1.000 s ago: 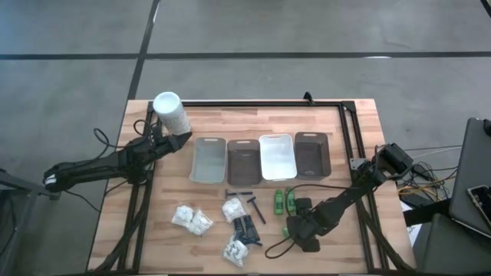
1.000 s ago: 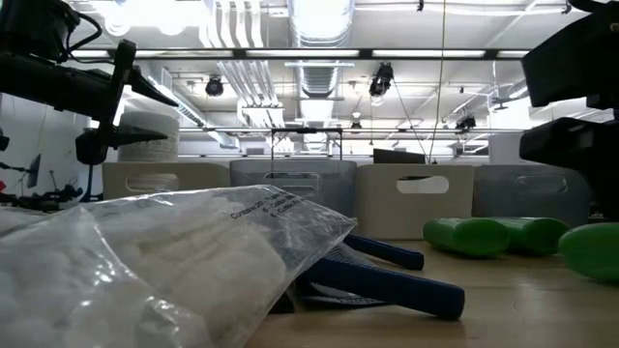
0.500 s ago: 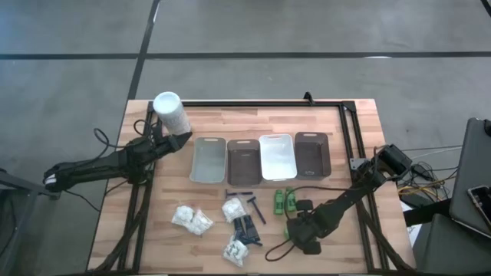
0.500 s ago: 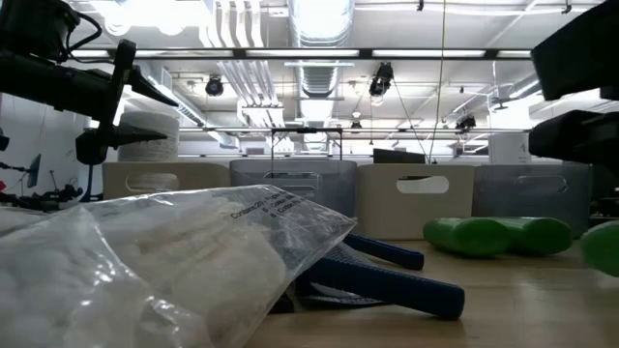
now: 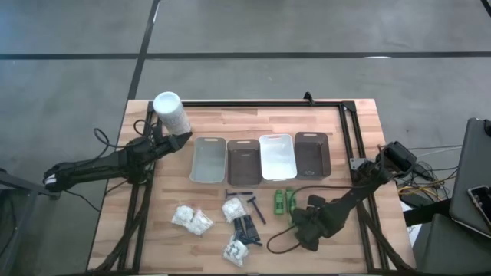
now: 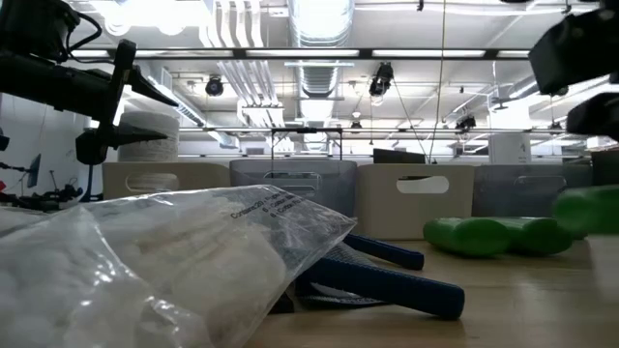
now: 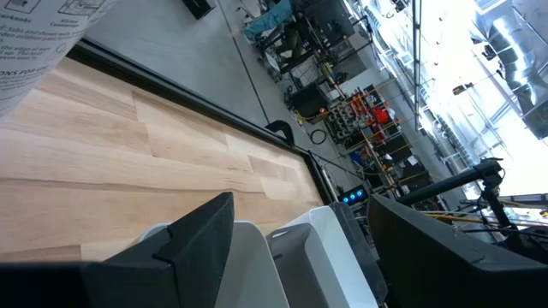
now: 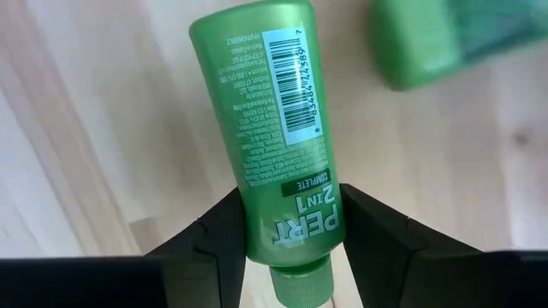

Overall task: Pick & Place Travel size toiletries
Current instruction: Put the green shampoo bottle into the right black bin

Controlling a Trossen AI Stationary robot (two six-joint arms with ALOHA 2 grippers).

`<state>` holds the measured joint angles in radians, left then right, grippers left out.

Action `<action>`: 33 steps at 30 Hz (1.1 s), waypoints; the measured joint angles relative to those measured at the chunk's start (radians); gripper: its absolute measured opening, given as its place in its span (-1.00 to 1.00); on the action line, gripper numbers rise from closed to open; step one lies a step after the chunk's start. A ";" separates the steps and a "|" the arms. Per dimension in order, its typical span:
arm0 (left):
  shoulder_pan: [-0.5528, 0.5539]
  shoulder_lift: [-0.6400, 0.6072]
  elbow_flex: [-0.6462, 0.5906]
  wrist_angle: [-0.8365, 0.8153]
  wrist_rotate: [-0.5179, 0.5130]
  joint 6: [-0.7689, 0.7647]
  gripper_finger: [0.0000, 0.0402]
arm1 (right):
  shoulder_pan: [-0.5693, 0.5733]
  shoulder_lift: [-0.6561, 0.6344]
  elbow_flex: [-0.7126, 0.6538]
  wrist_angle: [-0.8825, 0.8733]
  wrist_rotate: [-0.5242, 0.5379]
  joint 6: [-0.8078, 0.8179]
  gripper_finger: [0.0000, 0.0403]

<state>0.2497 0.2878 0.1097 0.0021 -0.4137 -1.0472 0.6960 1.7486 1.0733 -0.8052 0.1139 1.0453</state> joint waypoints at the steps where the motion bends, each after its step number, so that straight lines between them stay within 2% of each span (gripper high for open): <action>1: 0.000 0.000 0.000 0.000 0.000 0.000 0.36 | 0.004 -0.007 0.000 -0.012 0.017 0.043 -0.25; 10: 0.000 0.000 0.000 0.002 0.000 0.000 0.36 | 0.042 -0.050 -0.001 -0.084 0.111 0.485 -0.26; 19: 0.000 0.000 0.000 0.006 -0.007 0.000 0.36 | 0.061 -0.217 -0.002 -0.171 0.323 0.827 -0.25; 23: 0.000 0.000 0.000 0.006 -0.009 0.000 0.36 | 0.043 -0.321 -0.015 -0.197 0.420 0.906 -0.26; 26: 0.000 0.000 0.000 0.006 -0.022 0.000 0.36 | -0.003 -0.397 -0.038 -0.217 0.438 0.957 -0.24; 33: 0.000 0.000 0.000 0.006 -0.034 -0.012 0.36 | -0.211 -0.580 -0.139 -0.239 0.439 0.896 -0.25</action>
<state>0.2497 0.2878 0.1097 0.0078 -0.4477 -1.0590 0.4849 1.1690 0.9344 -1.0447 0.5526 1.9410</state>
